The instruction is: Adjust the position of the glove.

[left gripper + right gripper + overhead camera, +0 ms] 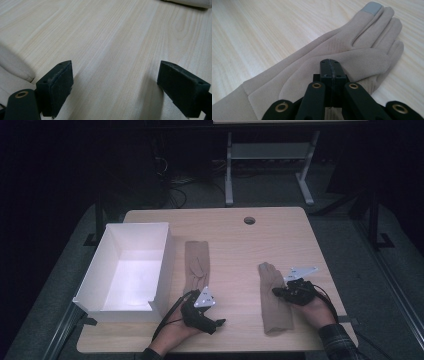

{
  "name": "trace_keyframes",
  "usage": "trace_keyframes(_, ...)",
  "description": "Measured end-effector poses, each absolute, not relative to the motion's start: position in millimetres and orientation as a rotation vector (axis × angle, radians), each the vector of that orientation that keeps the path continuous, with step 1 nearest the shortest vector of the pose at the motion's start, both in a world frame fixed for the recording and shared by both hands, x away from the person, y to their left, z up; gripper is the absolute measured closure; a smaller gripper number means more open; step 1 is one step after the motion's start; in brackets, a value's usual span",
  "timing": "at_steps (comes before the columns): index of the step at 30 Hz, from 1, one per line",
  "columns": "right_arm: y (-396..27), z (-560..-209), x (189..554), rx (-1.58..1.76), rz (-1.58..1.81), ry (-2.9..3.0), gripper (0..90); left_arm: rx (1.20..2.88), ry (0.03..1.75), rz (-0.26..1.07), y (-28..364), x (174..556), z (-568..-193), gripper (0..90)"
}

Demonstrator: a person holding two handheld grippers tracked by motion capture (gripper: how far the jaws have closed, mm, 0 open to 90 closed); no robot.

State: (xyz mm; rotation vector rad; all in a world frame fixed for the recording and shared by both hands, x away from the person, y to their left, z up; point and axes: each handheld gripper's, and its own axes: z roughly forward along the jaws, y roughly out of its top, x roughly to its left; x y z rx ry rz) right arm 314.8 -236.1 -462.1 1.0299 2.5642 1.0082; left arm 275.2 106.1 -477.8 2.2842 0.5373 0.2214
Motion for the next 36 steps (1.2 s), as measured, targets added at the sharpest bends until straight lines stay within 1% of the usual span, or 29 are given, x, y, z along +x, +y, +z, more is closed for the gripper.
trace_keyframes(3,-238.9,-462.4,312.1,1.038,1.018,2.56,90.0,2.285,0.537,0.221,106.1,275.2,-477.8,12.8)
trace_keyframes(4,-240.2,-461.9,311.4,1.035,1.018,2.558,87.2,2.284,0.537,0.221,106.1,275.2,-477.8,12.8)
trace_keyframes(5,-242.6,-458.6,310.2,1.048,1.056,2.535,78.2,2.284,0.537,0.222,106.1,275.2,-477.9,12.8)
trace_keyframes(7,-247.5,-454.8,308.2,1.059,1.076,2.498,70.1,2.284,0.538,0.221,106.1,275.2,-477.8,12.8)
trace_keyframes(8,-247.5,-454.8,308.2,1.059,1.076,2.498,70.1,2.284,0.538,0.221,106.1,275.2,-477.8,12.8)
trace_keyframes(9,-250.5,-453.6,307.2,1.068,1.069,2.474,66.3,2.284,0.538,0.222,106.1,275.2,-477.8,12.8)
trace_keyframes(10,-257.8,-454.5,305.6,1.078,1.052,2.437,57.9,2.285,0.53,0.229,106.3,275.7,-477.8,12.8)
trace_keyframes(16,-284.3,-461.7,302.3,1.186,1.024,2.353,35.6,2.283,0.54,0.221,106.0,275.1,-477.8,12.8)
trace_keyframes(20,-293.3,-472.7,303.7,1.223,0.979,2.333,27.3,2.282,0.558,0.23,104.1,274.2,-477.5,12.7)
trace_keyframes(23,-295.2,-476.7,307.1,1.238,0.967,2.325,23.0,2.31,0.571,0.207,100.9,274.4,-473.9,13.7)
trace_keyframes(26,-296.8,-478.1,308.2,1.237,0.972,2.321,20.5,2.322,0.582,0.206,98.9,273.6,-470.8,14.2)
trace_keyframes(28,-298.9,-480.5,308.3,1.234,0.997,2.308,17.1,2.314,0.586,0.197,96.4,274.4,-464.2,17.3)
trace_keyframes(30,-299.2,-482.3,308.2,1.239,1.006,2.297,14.9,2.304,0.601,0.205,95.5,276.1,-458.0,23.0)
trace_keyframes(33,-299.1,-482.5,308.6,1.239,1.004,2.296,14.3,2.288,0.641,0.221,96.4,281.2,-449.2,35.2)
trace_keyframes(34,-299.2,-482.5,308.6,1.237,1.004,2.296,14.2,2.277,0.664,0.227,97.5,284.6,-447.0,37.7)
trace_keyframes(36,-299.0,-482.5,308.6,1.24,1.004,2.296,14.2,2.252,0.71,0.229,100.1,292.0,-442.8,46.6)
